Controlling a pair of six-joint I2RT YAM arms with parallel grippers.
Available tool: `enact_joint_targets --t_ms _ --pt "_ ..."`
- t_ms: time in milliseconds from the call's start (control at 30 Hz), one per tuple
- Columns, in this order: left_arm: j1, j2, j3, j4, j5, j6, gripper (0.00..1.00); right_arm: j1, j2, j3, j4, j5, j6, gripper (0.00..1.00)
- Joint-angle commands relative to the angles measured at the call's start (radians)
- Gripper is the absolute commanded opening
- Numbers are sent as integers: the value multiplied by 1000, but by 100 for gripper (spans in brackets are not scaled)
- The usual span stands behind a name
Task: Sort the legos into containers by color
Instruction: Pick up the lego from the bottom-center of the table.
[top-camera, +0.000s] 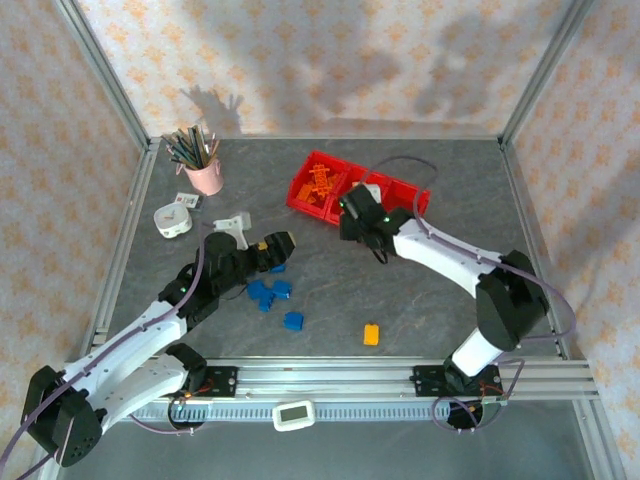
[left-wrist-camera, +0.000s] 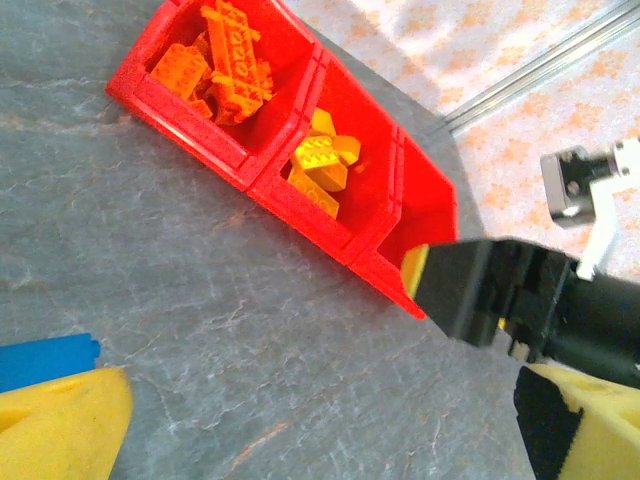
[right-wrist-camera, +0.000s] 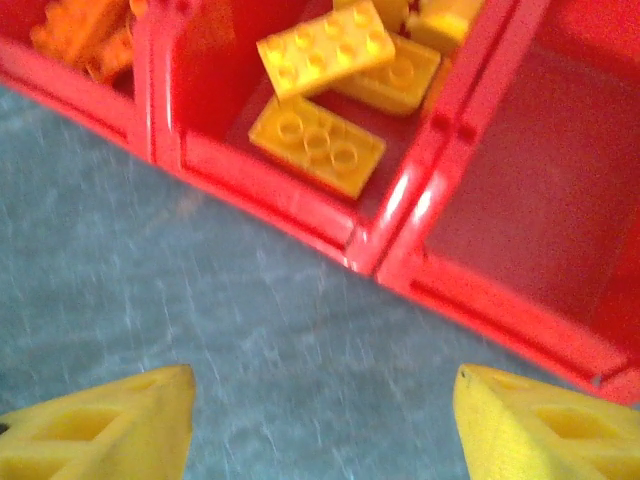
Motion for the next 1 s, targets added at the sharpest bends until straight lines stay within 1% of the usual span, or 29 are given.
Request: enact_joint_targets --t_ms 0,100,267,433,533,633,700,967 --pt "7 -30 -40 -48 -4 8 99 54 -76 -65 -64 26 91 70" --pt "6 -62 -72 -47 -13 -6 99 109 -113 -126 -105 28 165 71" --pt "7 -110 -103 -78 -21 -8 99 215 -178 -245 -129 40 338 75" --pt "6 -119 -121 -87 15 -7 99 313 -197 -329 -144 39 487 81" --pt "7 -120 -132 -86 45 -3 99 370 -198 -347 -198 78 578 83" --pt "7 -127 -141 -85 66 -1 99 415 -209 -373 -208 59 639 84" --pt "6 -127 -146 -73 85 4 99 446 -208 -391 -203 41 676 83" --pt "-5 -117 -140 -40 129 28 99 530 -182 -440 -180 -6 757 72"
